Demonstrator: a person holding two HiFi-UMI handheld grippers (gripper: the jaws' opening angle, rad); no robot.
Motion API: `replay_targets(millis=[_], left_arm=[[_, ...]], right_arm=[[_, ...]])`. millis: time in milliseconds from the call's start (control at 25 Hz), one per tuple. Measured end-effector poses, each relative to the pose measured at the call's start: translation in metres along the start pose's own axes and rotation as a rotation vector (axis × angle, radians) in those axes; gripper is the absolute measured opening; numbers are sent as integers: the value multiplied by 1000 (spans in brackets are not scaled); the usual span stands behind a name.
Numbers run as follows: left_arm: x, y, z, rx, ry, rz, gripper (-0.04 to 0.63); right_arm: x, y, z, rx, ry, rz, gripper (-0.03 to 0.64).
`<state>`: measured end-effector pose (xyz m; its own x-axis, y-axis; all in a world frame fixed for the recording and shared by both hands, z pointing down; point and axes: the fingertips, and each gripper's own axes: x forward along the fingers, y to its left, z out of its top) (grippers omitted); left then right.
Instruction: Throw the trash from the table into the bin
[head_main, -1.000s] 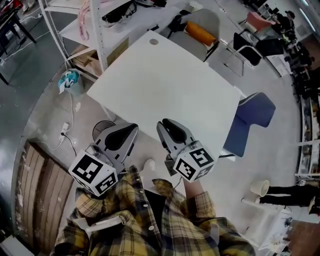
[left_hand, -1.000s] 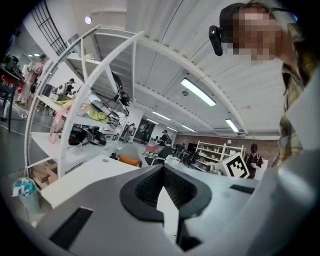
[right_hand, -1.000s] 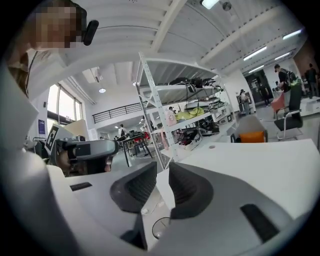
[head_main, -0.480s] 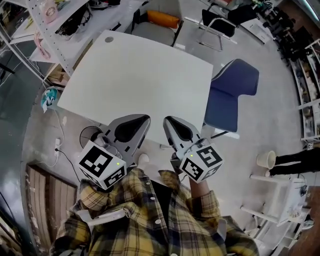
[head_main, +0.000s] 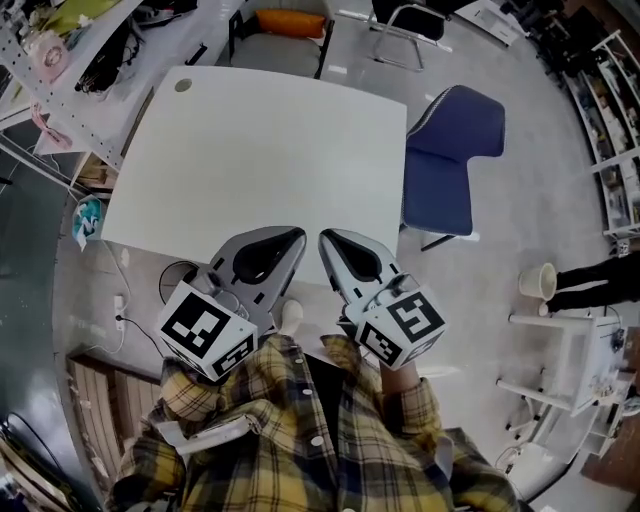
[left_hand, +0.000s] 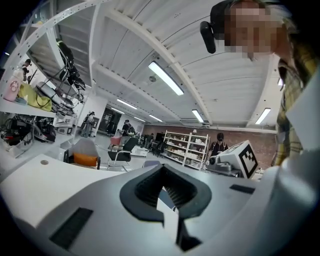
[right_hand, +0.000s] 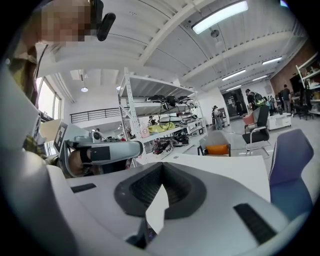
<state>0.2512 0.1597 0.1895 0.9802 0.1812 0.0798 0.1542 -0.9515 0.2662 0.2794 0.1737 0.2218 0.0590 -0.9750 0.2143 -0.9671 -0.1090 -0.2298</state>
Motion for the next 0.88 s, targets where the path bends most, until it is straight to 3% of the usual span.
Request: replay_targets(millis=[440, 880], left_arm=[[7, 20, 5, -2, 16, -35, -2], [10, 32, 6, -13, 20, -52, -2]], right_arm=[[16, -11, 4, 24, -4, -44, -2], [32, -10, 4, 24, 11, -29, -2]])
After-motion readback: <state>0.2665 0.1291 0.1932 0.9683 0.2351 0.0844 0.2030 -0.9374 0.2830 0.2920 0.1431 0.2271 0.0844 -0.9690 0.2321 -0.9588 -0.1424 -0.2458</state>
